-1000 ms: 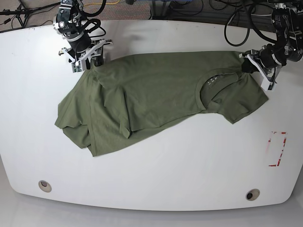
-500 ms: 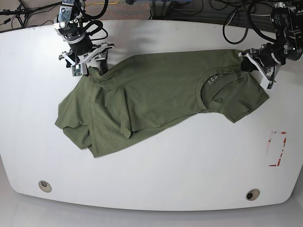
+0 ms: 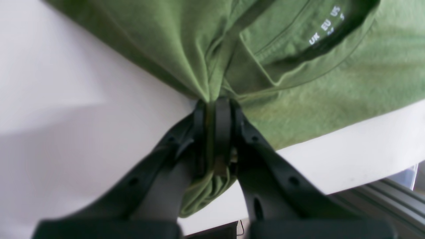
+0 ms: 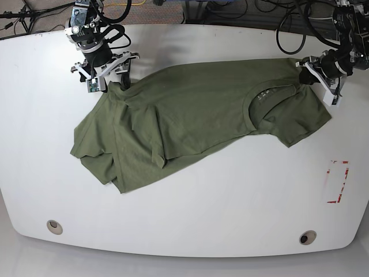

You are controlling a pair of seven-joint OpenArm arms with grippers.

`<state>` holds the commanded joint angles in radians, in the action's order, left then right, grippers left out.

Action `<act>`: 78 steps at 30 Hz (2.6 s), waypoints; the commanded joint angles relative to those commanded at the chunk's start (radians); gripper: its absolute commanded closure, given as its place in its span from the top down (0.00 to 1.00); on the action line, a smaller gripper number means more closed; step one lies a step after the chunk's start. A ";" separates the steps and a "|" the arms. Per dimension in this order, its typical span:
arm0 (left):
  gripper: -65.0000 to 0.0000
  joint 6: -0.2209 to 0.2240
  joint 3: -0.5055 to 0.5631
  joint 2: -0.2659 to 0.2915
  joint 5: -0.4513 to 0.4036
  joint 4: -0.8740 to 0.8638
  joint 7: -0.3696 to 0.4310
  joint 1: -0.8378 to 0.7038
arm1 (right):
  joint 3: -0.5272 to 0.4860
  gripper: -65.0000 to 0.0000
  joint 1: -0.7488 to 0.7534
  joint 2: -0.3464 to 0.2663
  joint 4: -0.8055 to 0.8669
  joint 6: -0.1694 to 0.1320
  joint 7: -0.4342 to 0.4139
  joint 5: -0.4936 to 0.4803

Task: Fold the T-shirt properly
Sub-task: 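Release the right gripper and move it over the shirt's middle, then grasp the shirt body with the right gripper near the left gripper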

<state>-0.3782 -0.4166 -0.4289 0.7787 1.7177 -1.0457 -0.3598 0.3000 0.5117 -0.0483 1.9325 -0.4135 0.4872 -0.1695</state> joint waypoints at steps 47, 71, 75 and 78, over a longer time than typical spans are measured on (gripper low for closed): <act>0.00 0.000 0.005 -0.006 0.000 0.049 -0.002 -0.020 | -0.299 0.57 -0.278 0.032 0.040 -0.118 0.164 0.008; 0.00 0.000 0.005 -0.006 0.002 0.051 -0.002 -0.020 | -0.718 0.57 -0.703 0.078 -0.468 -0.117 0.157 0.009; 0.00 0.000 0.005 -0.006 0.002 0.051 -0.002 -0.020 | -0.720 0.57 -0.766 0.109 -0.572 -0.117 0.133 0.009; 0.00 0.000 0.005 -0.006 0.002 0.051 -0.002 -0.020 | -0.720 0.57 -0.802 0.129 -0.638 -0.117 0.104 0.009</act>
<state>-0.3782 -0.4120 -0.4350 0.7802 1.7683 -1.0472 -0.3798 -0.4196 -0.2908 0.0806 1.2942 -0.5301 0.5915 -0.1603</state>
